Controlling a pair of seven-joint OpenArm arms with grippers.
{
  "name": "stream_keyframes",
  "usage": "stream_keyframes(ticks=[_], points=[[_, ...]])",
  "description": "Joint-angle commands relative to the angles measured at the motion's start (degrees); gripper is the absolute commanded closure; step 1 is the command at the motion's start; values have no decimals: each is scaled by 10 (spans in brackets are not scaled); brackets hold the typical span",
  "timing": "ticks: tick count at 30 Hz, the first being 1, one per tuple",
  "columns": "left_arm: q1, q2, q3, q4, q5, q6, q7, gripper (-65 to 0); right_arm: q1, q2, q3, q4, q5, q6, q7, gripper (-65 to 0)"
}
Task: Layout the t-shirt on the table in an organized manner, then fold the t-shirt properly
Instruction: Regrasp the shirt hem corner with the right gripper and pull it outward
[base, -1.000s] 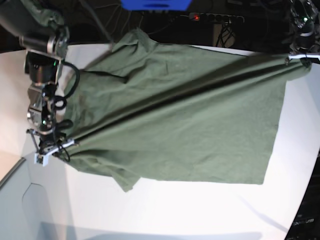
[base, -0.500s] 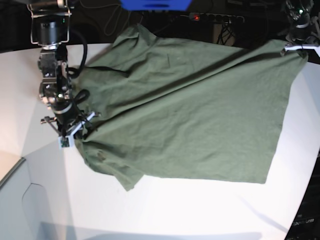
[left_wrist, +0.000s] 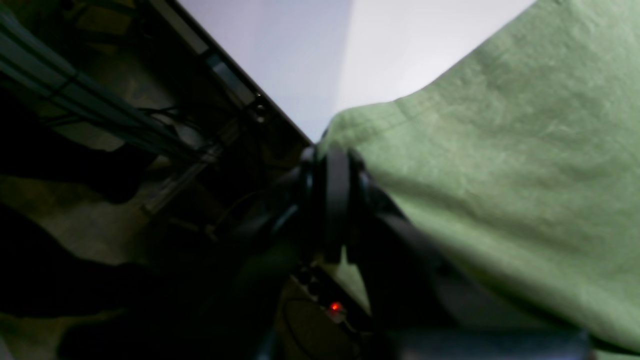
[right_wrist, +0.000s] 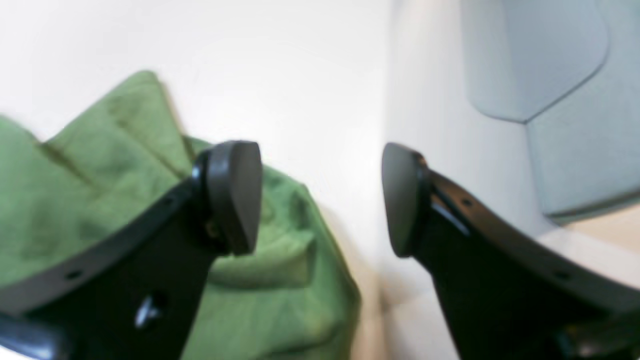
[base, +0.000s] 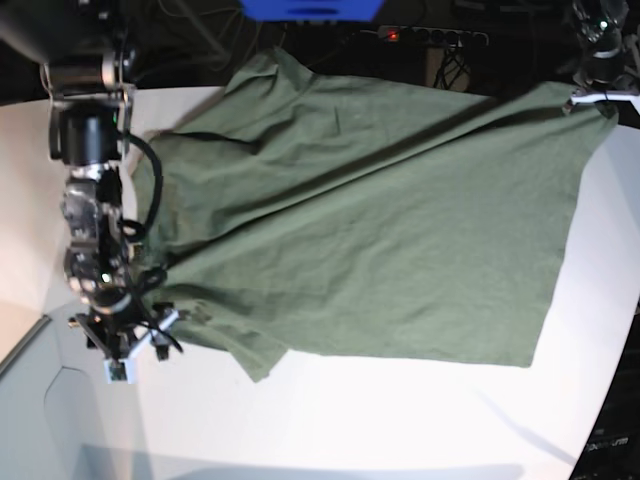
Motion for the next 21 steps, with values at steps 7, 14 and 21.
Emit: stream_keyframes(ticks=[7,14,21], points=[[3,-6,-5,11,1,1,-15,-1,147,6,-60,-216,1,42,31,-365],[2,-6,-5,11,1,1,-15,-1,153,15,-140,-247,1,47,86,-365],[2,-6,-5,11,1,1,-15,-1,142,18,-146,-247,1,46,89,-365]])
